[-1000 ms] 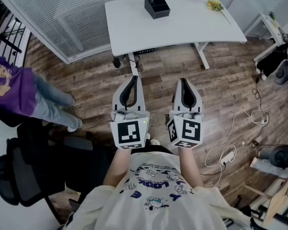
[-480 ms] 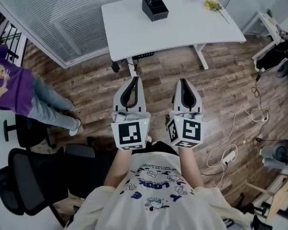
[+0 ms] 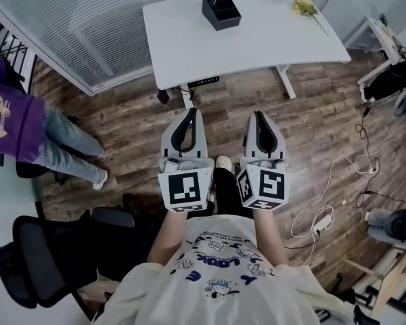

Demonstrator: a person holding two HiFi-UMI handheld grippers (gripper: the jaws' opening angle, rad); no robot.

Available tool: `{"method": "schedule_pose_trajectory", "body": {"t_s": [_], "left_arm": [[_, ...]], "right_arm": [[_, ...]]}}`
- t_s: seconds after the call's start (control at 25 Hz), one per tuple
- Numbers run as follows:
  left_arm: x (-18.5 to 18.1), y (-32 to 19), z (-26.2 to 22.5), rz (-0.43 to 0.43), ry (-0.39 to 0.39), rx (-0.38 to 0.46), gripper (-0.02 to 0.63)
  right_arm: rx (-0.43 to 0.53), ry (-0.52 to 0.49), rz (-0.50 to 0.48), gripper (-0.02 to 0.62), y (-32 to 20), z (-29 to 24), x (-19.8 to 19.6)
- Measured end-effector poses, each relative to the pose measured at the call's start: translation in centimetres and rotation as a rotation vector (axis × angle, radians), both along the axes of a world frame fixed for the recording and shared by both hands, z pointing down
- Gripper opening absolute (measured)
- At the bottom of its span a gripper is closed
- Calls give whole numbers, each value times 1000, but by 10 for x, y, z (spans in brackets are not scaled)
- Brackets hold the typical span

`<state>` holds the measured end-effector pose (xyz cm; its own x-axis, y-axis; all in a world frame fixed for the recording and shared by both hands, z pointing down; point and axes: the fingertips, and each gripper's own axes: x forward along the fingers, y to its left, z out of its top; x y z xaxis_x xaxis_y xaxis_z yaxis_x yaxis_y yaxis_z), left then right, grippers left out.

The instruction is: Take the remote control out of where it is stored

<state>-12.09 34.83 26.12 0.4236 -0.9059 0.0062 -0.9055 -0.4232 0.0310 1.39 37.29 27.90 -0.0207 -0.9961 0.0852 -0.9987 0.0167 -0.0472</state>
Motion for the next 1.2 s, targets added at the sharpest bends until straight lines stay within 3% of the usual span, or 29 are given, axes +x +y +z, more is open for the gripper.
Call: {"method": "schedule_pose_trajectory", "body": {"t_s": [0.84,1.2], "left_arm": [[80,-172,6,-100,-39,-16,18],[102,-225,15,-129,-61,-41,18]], "right_arm": [[-7,-18,-97,46,-190,3,87],[-25,-42,-127,46,-246,14,109]]}}
